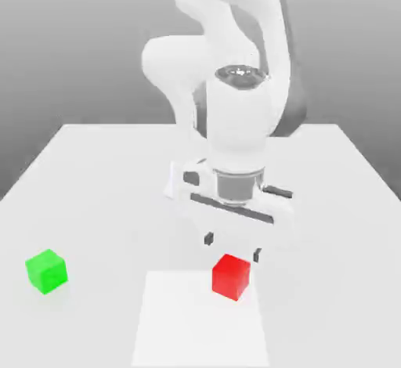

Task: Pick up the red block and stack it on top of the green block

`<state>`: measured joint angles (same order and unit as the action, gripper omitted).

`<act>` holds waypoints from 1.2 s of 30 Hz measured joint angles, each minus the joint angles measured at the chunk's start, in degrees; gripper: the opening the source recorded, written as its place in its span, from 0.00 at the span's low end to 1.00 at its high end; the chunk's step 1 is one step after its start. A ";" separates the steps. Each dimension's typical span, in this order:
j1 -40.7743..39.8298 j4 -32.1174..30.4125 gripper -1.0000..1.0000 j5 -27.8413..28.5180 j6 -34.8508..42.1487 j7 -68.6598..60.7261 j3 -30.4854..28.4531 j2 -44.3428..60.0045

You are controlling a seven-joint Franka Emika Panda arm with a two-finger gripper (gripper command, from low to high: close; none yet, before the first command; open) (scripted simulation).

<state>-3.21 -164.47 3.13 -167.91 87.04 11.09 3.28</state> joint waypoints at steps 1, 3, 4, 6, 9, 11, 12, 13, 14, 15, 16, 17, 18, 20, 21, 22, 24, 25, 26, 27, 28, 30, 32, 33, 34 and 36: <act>1.00 0.25 0.50 1.99 -1.78 1.51 -1.42 2.16; 3.48 0.84 0.50 5.51 -5.28 4.11 -4.74 6.36; 4.66 1.04 0.00 6.32 -6.50 4.72 -6.11 7.78; 4.66 1.04 0.00 6.33 -6.51 4.73 -6.11 7.78; 4.65 1.04 0.00 6.43 -6.64 4.83 -6.10 7.79; 4.76 1.04 0.00 6.44 -6.63 4.84 -6.20 7.82; 3.98 0.83 0.00 5.31 -5.47 4.02 -5.13 6.45; 3.03 0.56 0.00 3.94 -4.01 3.02 -3.82 4.72; 2.63 0.27 0.00 2.14 -2.43 1.75 -2.94 2.81; 2.63 -0.03 0.00 0.17 -0.75 0.34 -2.40 0.81; 3.05 -0.33 0.00 -1.52 0.96 -0.88 -2.18 -1.24; 3.43 -0.63 0.00 -2.89 2.70 -1.87 -2.18 -3.29; 3.76 -0.94 0.00 -4.00 4.44 -2.67 -2.25 -5.34; 0.31 0.00 0.00 -4.76 6.89 -2.46 -4.35 -6.86; -2.10 0.87 0.00 -4.81 7.83 -1.92 -5.76 -6.94; -4.75 1.84 0.00 -4.77 8.71 -1.26 -7.23 -6.85; -10.43 3.91 0.00 -4.54 10.38 0.22 -10.10 -6.45; -13.37 4.96 0.00 -4.42 11.17 0.98 -11.40 -6.20; -16.34 6.02 0.00 -4.24 11.96 1.77 -12.63 -5.94; -19.16 7.10 0.00 -4.04 12.79 2.60 -13.98 -5.68; -21.95 8.17 0.00 -3.81 13.60 3.44 -15.32 -5.41; -27.46 10.30 0.00 -3.31 15.18 5.15 -18.04 -4.86; -33.55 11.83 0.00 -3.37 15.07 6.05 -19.05 -3.19; -35.63 12.15 0.00 -3.80 13.76 5.88 -18.30 -1.55; -33.86 12.35 0.00 -4.18 12.13 5.68 -17.17 0.29; -33.54 12.62 0.00 -5.19 8.46 5.01 -16.36 4.24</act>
<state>-36.75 -151.86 -2.06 -159.44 92.05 -5.27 7.52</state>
